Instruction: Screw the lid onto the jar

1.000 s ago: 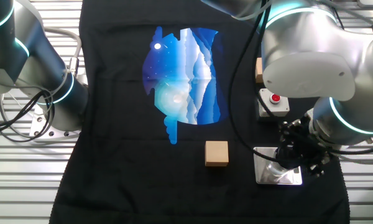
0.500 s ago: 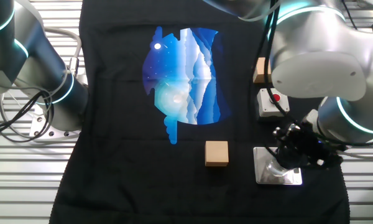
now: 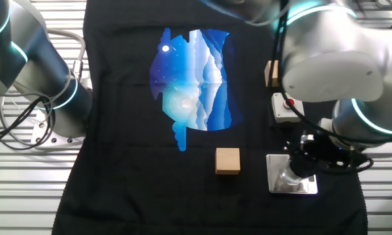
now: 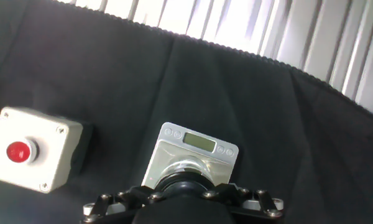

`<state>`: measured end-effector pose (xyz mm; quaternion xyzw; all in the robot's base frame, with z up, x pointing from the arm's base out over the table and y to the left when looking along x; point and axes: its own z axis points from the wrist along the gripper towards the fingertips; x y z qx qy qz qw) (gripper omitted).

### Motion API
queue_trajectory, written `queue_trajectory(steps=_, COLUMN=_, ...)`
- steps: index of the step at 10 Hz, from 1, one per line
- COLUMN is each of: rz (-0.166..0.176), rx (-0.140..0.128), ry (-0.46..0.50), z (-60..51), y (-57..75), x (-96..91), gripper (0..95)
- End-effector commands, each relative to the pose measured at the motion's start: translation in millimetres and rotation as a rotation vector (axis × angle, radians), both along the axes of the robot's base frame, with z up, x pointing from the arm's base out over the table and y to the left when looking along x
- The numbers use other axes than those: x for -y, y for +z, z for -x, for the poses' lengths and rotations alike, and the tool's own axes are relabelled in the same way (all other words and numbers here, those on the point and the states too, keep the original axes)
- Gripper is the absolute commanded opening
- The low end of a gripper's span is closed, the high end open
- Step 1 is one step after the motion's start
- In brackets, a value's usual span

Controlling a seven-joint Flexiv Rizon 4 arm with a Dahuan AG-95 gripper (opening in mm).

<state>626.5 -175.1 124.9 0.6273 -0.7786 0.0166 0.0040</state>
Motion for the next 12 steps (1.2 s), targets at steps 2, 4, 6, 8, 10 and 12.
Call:
queue_trajectory(steps=2, rz=0.003, rx=0.066, ry=0.308, z=1.0, y=1.3, x=0.3, gripper=95.0)
queue_trajectory(steps=4, rz=-0.025, rx=0.074, ry=0.302, z=1.4, y=1.3, x=0.8, gripper=95.0)
queue_trajectory(steps=6, rz=-0.027, rx=0.074, ry=0.298, z=2.3, y=0.8, x=1.6, gripper=95.0)
queue_trajectory(steps=8, rz=-0.028, rx=0.066, ry=0.290, z=2.5, y=0.5, x=1.8, gripper=95.0)
queue_trajectory(steps=10, rz=-0.025, rx=0.055, ry=0.277, z=3.2, y=-0.4, x=2.2, gripper=95.0)
queue_trajectory(steps=12, rz=-0.029, rx=0.044, ry=0.265, z=6.3, y=-4.8, x=4.3, gripper=95.0)
